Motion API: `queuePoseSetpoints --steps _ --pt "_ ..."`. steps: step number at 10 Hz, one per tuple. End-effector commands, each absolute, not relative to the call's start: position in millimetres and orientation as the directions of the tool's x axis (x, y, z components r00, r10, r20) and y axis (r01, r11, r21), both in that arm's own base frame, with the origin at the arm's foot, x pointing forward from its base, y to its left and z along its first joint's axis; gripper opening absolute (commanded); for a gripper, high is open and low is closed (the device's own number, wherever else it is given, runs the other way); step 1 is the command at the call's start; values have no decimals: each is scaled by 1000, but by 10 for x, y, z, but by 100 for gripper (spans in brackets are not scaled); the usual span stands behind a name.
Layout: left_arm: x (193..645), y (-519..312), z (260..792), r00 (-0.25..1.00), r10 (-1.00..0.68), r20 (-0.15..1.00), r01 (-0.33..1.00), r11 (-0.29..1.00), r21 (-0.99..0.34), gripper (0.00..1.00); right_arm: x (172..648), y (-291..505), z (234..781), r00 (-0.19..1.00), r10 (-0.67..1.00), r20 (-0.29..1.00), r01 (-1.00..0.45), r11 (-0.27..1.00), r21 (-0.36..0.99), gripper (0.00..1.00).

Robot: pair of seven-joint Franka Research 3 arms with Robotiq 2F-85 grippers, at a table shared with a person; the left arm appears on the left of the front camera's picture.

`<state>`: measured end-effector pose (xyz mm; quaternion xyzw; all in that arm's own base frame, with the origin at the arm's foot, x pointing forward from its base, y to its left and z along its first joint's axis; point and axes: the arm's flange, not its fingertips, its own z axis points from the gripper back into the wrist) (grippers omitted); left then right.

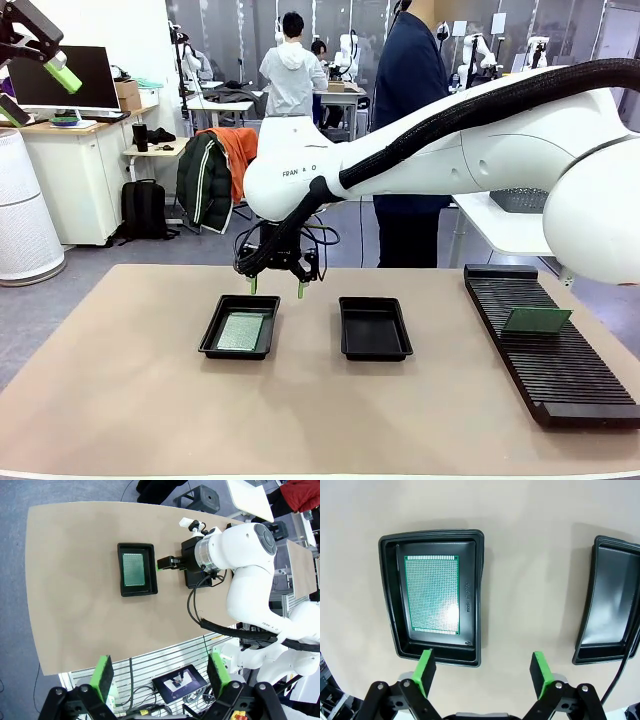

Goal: Inspect and transfer BCBs to ESD trays.
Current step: Pick up the ESD tray and place it on the left side of the table.

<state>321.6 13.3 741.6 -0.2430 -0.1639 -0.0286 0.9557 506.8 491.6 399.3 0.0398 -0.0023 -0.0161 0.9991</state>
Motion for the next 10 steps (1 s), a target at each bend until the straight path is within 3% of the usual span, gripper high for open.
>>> queuePoseSetpoints --steps 1,4,10 --pt "3340 91 7310 949 16 314 128 892 -434 100 5068 4916 3993 999 -32 3 32 996 80 100" --pt "3670 -222 6910 977 -33 210 106 932 -346 100 5048 4384 4047 998 -44 34 32 953 302 100" --pt "4118 -1236 5770 994 -41 100 56 987 -151 100 4984 3334 4160 998 -54 -22 58 893 446 100"
